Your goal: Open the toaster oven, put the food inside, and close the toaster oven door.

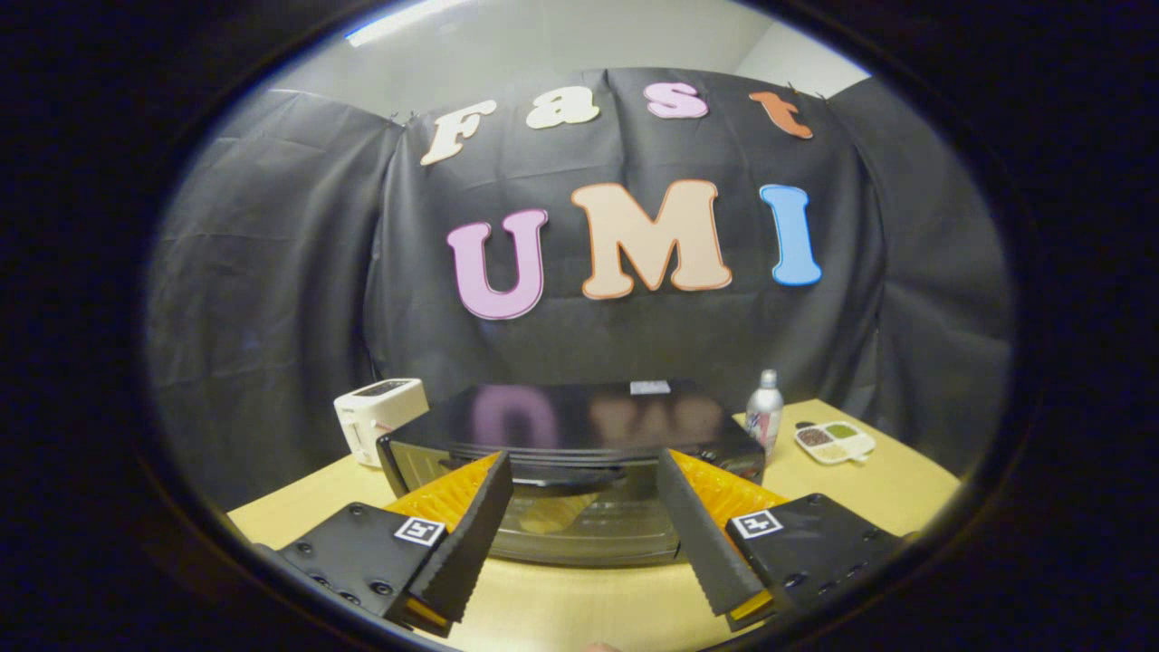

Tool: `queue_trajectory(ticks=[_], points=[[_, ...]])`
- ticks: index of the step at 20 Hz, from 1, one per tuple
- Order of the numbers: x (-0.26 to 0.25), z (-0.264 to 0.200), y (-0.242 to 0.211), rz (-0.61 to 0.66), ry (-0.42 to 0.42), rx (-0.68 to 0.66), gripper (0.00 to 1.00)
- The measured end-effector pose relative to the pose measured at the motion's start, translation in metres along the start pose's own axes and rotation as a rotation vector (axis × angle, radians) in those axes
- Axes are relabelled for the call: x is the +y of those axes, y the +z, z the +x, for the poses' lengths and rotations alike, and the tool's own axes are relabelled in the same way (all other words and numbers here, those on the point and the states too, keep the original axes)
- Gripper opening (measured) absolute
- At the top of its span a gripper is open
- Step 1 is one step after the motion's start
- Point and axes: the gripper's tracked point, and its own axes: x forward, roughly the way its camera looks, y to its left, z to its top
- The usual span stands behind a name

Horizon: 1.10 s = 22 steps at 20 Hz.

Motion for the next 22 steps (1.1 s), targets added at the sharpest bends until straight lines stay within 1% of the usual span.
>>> queue_trajectory(ticks=[5,7,9,10,13,15,18,22], points=[[-0.017,-0.025,0.062,0.005,0.029,-0.072,0.98],[-0.027,-0.036,0.088,-0.009,0.023,-0.122,0.98],[-0.042,-0.044,0.112,-0.023,-0.001,-0.172,0.98],[-0.046,-0.046,0.118,-0.023,-0.008,-0.184,0.98],[-0.053,-0.052,0.131,-0.015,0.003,-0.201,0.98],[-0.063,-0.054,0.136,-0.017,-0.012,-0.213,0.98],[-0.066,-0.054,0.136,-0.018,-0.023,-0.218,0.98],[-0.066,-0.052,0.131,-0.032,-0.018,-0.212,0.98]])
